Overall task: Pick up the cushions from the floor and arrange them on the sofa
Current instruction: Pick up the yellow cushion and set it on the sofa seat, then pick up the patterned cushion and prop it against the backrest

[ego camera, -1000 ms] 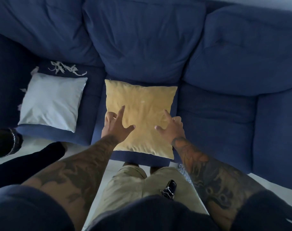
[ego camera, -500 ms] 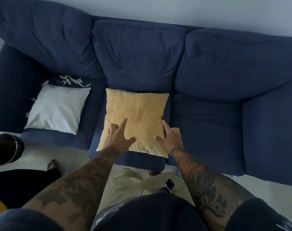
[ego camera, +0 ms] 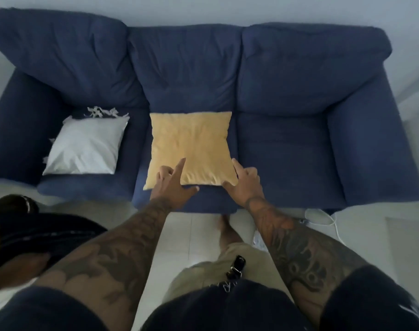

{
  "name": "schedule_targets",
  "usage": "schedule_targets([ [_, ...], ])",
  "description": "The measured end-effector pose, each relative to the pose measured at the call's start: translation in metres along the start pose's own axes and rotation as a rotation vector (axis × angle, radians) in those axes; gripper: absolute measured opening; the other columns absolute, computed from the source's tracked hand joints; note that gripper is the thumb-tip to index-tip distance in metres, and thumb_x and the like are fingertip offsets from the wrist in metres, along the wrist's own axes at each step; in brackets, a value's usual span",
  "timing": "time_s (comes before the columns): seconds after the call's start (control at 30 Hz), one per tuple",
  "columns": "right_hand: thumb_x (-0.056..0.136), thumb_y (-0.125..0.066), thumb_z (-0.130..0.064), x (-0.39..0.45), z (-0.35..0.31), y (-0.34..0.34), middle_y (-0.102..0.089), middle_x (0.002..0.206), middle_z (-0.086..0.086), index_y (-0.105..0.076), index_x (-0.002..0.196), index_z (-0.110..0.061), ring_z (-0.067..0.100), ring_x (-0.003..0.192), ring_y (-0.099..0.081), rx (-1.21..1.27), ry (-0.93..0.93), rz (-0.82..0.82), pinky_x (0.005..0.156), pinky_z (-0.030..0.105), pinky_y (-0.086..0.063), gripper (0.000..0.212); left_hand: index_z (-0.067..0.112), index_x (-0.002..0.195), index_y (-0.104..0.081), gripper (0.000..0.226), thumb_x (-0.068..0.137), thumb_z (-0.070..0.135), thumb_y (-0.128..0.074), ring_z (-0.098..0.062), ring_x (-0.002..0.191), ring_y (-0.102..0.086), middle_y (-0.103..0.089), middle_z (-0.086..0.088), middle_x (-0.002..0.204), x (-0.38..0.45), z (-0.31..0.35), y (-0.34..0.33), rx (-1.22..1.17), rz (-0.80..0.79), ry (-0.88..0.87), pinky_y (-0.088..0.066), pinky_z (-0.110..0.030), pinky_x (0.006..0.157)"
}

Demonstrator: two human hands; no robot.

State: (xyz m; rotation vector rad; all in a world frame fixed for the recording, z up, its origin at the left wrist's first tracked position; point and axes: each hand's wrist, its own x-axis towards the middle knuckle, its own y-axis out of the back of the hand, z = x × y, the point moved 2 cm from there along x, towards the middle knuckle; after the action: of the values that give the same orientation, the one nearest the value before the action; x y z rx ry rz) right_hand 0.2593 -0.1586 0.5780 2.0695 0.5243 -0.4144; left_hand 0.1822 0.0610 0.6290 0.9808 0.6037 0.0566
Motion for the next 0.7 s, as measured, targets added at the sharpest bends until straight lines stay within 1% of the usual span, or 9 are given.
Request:
schedule_targets([
  [0.1, 0.096, -0.063, -0.056, -0.058, 0.012, -0.017, -0.034, 0.140, 0.008, -0.021, 0.165, -0.038, 0.033, 0.125, -0.042, -0.021, 0.059, -0.011, 0.104, 0.049, -0.045, 0.083, 0.038, 0.164, -0.014, 0.098, 0.086, 0.057, -0.072, -0.029, 0.128, -0.036, -0.032, -0.008, 0.134, -0.053, -0.012, -0.010, -0.020, 0.051, -0.010, -0.039, -0.046, 0.107],
  [0.2, 0.097, -0.060, -0.058, -0.108, 0.028, -0.028, -0.032, 0.142, 0.009, -0.018, 0.166, -0.038, 0.034, 0.128, -0.041, -0.056, 0.078, -0.053, 0.104, 0.046, -0.044, 0.084, 0.037, 0.164, -0.013, 0.100, 0.086, 0.057, -0.073, -0.030, 0.129, -0.036, -0.033, -0.009, 0.135, -0.099, -0.017, -0.016, -0.021, 0.063, -0.003, -0.040, -0.046, 0.105],
  [0.27, 0.097, -0.059, -0.058, -0.131, 0.035, -0.029, -0.031, 0.142, 0.007, -0.016, 0.167, -0.039, 0.032, 0.130, -0.040, -0.050, 0.060, -0.047, 0.104, 0.044, -0.043, 0.084, 0.037, 0.164, -0.012, 0.100, 0.087, 0.058, -0.071, -0.030, 0.132, -0.036, -0.034, -0.009, 0.139, -0.121, -0.018, -0.018, -0.018, 0.066, 0.007, -0.041, -0.046, 0.105],
  [0.37, 0.096, -0.060, -0.060, -0.153, 0.047, -0.020, -0.034, 0.137, 0.004, -0.016, 0.166, -0.042, 0.028, 0.126, -0.043, -0.057, 0.029, -0.008, 0.103, 0.042, -0.044, 0.084, 0.038, 0.165, -0.010, 0.100, 0.087, 0.058, -0.070, -0.032, 0.136, -0.034, -0.032, -0.011, 0.143, -0.141, -0.014, -0.020, -0.013, 0.059, 0.018, -0.041, -0.047, 0.106],
  [0.43, 0.095, -0.059, -0.061, -0.163, 0.058, -0.010, -0.035, 0.138, 0.004, -0.016, 0.165, -0.044, 0.028, 0.128, -0.043, -0.052, 0.013, 0.011, 0.105, 0.044, -0.045, 0.084, 0.038, 0.165, -0.010, 0.098, 0.089, 0.056, -0.069, -0.031, 0.138, -0.030, -0.030, -0.009, 0.143, -0.151, -0.005, -0.022, -0.027, 0.045, 0.000, -0.040, -0.047, 0.107],
  [0.53, 0.095, -0.058, -0.063, -0.172, 0.076, 0.011, -0.036, 0.142, 0.005, -0.015, 0.165, -0.046, 0.029, 0.130, -0.044, -0.034, -0.016, 0.066, 0.109, 0.045, -0.044, 0.084, 0.038, 0.165, -0.009, 0.097, 0.090, 0.054, -0.069, -0.028, 0.136, -0.031, -0.031, -0.007, 0.139, -0.161, 0.012, -0.028, -0.040, 0.047, -0.038, -0.041, -0.044, 0.106],
  [0.7, 0.096, -0.058, -0.062, -0.182, 0.106, 0.036, -0.038, 0.143, 0.007, -0.015, 0.165, -0.046, 0.028, 0.127, -0.047, 0.002, -0.039, 0.140, 0.109, 0.046, -0.045, 0.083, 0.038, 0.165, -0.009, 0.098, 0.090, 0.054, -0.069, -0.024, 0.132, -0.032, -0.030, -0.002, 0.134, -0.167, 0.039, -0.044, -0.056, 0.024, -0.089, -0.043, -0.042, 0.108],
])
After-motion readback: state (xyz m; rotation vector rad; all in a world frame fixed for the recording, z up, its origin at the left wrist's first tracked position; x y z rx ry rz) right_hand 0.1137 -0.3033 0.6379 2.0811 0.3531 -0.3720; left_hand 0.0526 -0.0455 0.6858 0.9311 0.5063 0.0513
